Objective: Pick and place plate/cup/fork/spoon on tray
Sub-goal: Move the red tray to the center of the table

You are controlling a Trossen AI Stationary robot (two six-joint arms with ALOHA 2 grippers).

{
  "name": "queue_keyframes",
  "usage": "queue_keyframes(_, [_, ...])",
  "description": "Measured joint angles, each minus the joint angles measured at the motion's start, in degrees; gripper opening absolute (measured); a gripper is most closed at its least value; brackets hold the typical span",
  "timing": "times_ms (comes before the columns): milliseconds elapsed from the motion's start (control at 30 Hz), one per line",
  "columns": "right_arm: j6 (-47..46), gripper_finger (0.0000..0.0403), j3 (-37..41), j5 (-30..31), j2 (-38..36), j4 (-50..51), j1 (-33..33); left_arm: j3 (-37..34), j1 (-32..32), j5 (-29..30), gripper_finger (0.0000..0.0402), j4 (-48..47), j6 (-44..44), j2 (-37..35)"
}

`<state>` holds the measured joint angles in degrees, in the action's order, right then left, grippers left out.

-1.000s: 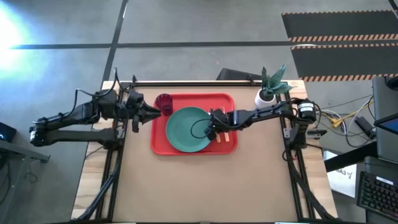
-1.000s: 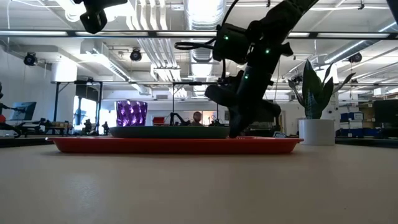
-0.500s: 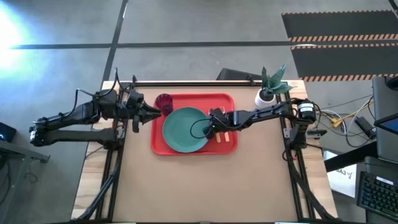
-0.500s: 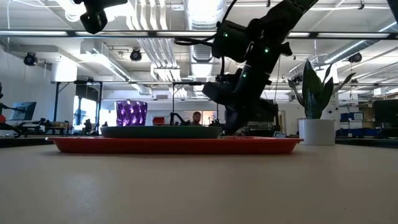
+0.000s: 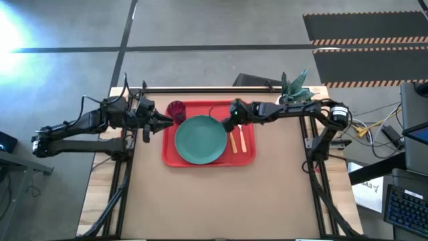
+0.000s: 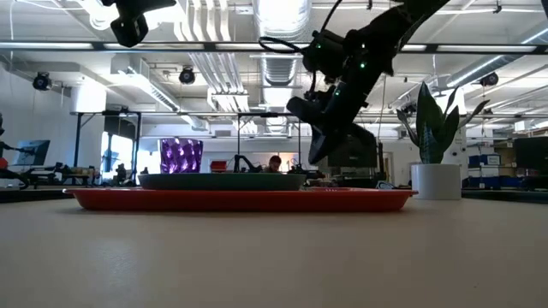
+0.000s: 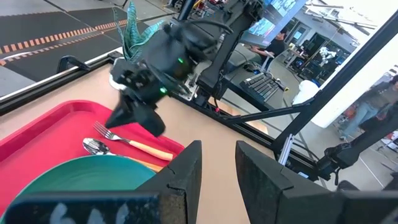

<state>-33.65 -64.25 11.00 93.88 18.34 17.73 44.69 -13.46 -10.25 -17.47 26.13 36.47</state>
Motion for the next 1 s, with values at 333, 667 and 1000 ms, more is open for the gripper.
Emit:
queue_keyframes(333, [0.06, 0.0008, -0.02, -14.12, 0.11, -18.65, 9.30, 0.00, -0.01, -0.01, 0.0080, -0.03, 0.09, 0.20])
queue_keyframes(667, [-2.23, 0.0008, -0.02, -14.59, 2.63, -20.58, 12.83, 0.00, -0.01, -0.01, 0.0080, -0.02, 0.13, 0.66])
queue_keyframes(1000, [-3.73, 0.0008, -4.32, -18.97, 11.26, -20.50, 14.89, 0.00, -0.01, -0.02, 0.0080, -0.03, 0.14, 0.54])
